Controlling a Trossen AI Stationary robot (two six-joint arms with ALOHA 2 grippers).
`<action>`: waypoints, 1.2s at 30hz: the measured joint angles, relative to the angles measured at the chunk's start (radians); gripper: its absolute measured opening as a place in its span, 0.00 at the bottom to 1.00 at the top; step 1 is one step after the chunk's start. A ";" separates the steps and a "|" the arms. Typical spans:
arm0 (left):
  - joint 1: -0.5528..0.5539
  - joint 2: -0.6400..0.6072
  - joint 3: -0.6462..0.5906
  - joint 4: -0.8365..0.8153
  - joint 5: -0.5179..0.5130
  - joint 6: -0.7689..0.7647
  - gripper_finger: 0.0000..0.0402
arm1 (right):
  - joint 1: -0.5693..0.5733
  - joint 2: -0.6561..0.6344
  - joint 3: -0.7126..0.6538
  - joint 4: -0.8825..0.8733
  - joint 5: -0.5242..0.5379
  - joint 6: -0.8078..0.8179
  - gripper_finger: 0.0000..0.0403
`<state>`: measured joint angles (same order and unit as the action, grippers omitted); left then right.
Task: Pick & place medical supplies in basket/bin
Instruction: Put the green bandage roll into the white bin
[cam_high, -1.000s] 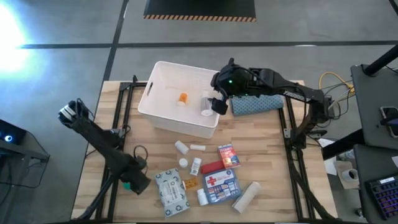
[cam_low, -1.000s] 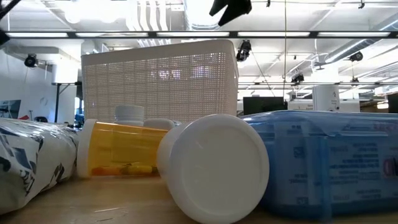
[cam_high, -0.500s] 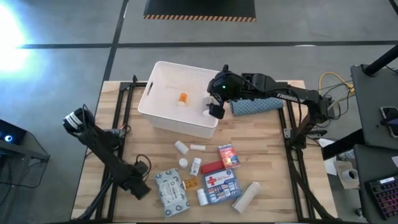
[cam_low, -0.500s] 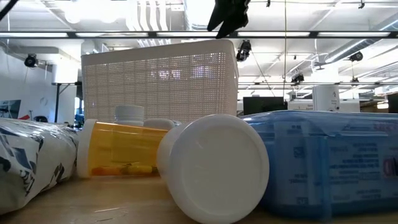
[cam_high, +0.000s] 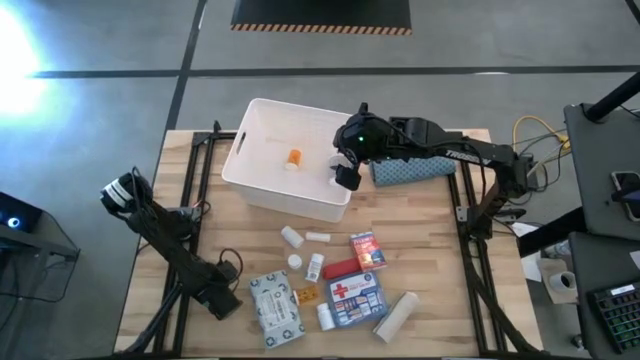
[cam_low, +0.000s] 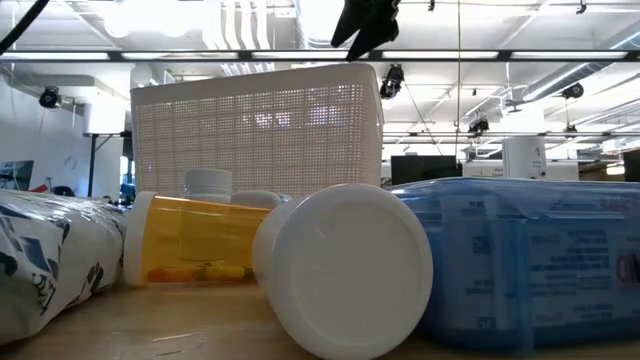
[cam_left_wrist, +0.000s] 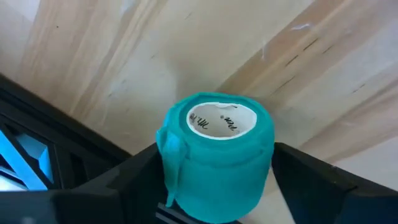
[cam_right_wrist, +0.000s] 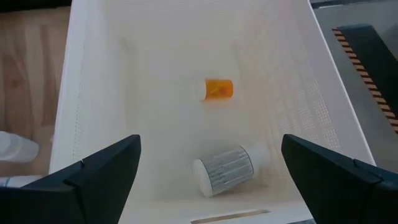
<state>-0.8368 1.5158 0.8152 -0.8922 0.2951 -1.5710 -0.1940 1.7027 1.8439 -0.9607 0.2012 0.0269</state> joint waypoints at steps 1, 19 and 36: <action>0.000 0.000 0.002 -0.001 0.000 0.005 0.61 | 0.000 -0.002 0.000 0.000 0.000 0.000 0.94; 0.230 -0.288 0.369 -0.262 -0.881 0.274 0.33 | 0.000 -0.235 0.000 0.022 0.117 0.065 0.94; 1.312 -0.336 0.572 0.081 -0.541 1.326 0.45 | 0.008 -0.296 -0.125 -0.049 0.116 0.176 0.94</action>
<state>0.4747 1.1797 1.3872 -0.8116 -0.2459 -0.2451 -0.1858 1.4066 1.7189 -1.0097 0.3171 0.2030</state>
